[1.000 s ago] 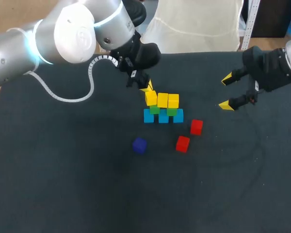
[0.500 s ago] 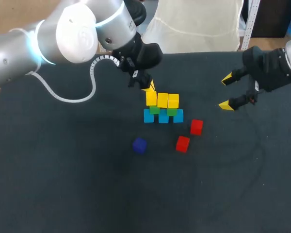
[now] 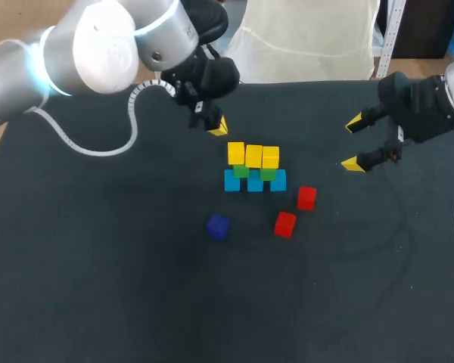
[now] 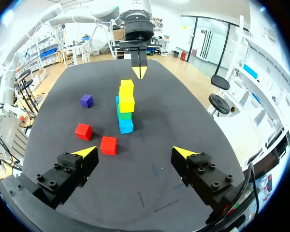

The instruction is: Place the blue cubes, place green cubes on the blue cubes, place the yellow cubes on the green cubes, then place the red cubes on the yellow cubes, and place purple cube on the red cubes.

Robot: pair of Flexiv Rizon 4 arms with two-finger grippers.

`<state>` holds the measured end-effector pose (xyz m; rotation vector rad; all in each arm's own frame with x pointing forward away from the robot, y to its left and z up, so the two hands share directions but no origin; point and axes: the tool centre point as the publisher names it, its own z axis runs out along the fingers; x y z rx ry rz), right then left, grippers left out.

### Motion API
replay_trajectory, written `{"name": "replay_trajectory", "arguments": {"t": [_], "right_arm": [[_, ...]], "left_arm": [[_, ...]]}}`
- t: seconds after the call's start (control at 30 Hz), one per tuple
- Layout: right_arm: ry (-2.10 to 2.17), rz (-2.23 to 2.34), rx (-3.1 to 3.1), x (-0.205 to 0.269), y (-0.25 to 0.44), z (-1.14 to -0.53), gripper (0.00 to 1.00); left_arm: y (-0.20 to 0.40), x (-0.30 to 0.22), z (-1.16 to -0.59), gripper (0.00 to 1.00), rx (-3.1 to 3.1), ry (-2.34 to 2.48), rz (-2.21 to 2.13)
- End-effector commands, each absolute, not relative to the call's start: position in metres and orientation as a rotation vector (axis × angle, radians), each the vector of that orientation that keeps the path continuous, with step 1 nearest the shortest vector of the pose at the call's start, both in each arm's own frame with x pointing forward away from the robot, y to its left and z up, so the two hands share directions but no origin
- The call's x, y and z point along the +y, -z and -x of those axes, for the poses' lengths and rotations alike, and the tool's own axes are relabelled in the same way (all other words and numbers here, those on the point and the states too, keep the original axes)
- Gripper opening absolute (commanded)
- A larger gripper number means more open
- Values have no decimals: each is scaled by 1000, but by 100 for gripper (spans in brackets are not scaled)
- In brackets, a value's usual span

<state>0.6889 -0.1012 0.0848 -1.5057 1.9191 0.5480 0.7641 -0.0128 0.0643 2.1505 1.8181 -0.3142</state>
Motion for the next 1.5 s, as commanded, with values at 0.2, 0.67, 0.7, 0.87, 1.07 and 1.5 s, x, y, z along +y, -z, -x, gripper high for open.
{"name": "replay_trajectory", "arguments": {"t": [0.2,0.67,0.7,0.87,1.07,1.5], "right_arm": [[-552,1506,1917,-101,-84,-690,100],[-552,1506,1917,-101,-84,-690,100],[-552,1506,1917,-101,-84,-690,100],[-552,1506,1917,-101,-84,-690,100],[-552,1506,1917,-101,-84,-690,100],[-552,1506,1917,-101,-84,-690,100]], "left_arm": [[-66,9,-738,0,1817,312,-2125],[-58,-14,-734,0,1773,353,-2197],[-58,-15,-734,0,1771,355,-2201],[-56,-18,-733,0,1765,363,-2214],[-56,-21,-734,0,1756,367,-2222],[-56,-24,-734,0,1750,371,-2222]]}}
